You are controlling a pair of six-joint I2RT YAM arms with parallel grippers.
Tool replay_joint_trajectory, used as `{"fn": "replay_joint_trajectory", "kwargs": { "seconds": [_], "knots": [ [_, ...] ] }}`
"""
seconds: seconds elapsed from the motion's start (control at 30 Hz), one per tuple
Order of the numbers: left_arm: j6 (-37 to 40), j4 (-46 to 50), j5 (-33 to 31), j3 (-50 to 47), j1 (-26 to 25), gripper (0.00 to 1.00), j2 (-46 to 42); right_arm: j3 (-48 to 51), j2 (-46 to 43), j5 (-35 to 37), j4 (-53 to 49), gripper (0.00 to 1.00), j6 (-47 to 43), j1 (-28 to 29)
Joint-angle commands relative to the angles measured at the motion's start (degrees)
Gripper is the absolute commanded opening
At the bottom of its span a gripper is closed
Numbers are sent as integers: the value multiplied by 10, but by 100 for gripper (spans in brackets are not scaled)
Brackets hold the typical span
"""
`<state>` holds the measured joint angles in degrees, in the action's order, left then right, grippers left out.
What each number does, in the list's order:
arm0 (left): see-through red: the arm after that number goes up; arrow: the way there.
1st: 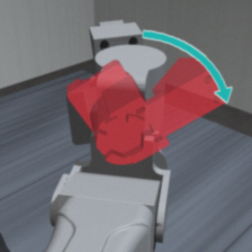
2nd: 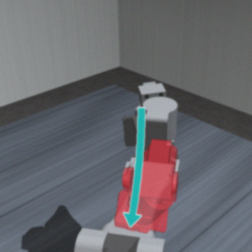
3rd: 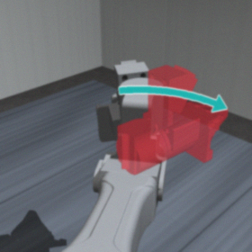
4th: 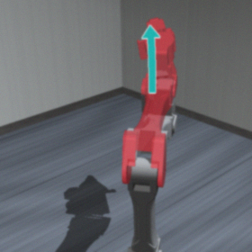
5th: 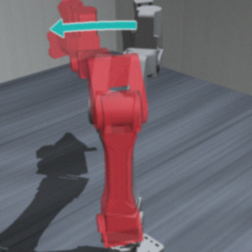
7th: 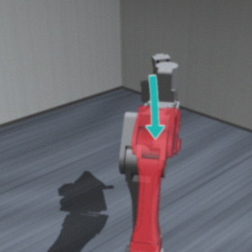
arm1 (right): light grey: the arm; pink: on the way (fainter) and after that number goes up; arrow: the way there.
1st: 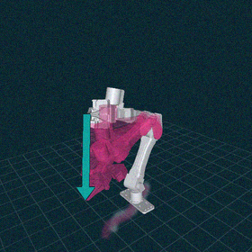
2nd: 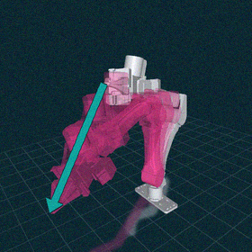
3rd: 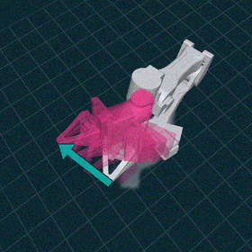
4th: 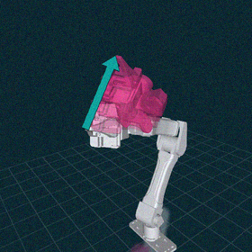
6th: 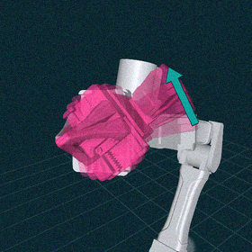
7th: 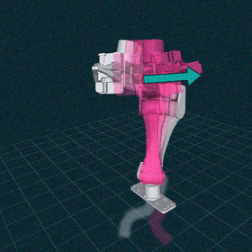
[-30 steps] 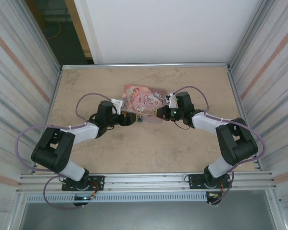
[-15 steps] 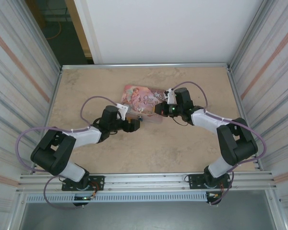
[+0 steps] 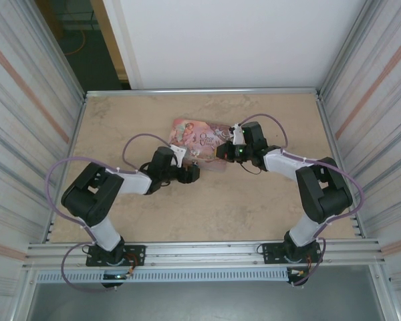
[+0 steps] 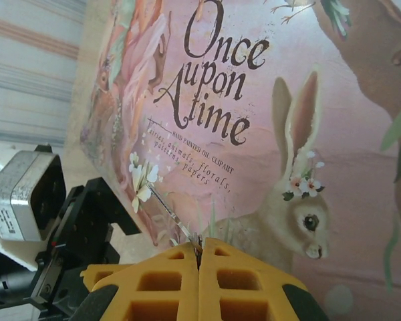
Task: Unlock the padlock with the key
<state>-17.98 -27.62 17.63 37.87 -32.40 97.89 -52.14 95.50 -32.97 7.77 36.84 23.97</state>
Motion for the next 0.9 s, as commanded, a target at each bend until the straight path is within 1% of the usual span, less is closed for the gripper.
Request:
{"fn": "replay_joint_trajectory", "kwargs": {
  "seconds": [0.0,0.2,0.5,0.87],
  "knots": [
    [7,-28,-20,22,-5,68,18,-2,9,9,-18,0,-17,-1],
    [-3,-34,-38,42,-13,62,44,-3,9,9,-23,0,-22,0],
    [-11,-29,-71,59,-20,52,55,-10,8,7,-28,0,-26,0],
    [-2,-4,-96,89,-34,45,67,-12,5,9,-30,0,-25,1]
  ]
}}
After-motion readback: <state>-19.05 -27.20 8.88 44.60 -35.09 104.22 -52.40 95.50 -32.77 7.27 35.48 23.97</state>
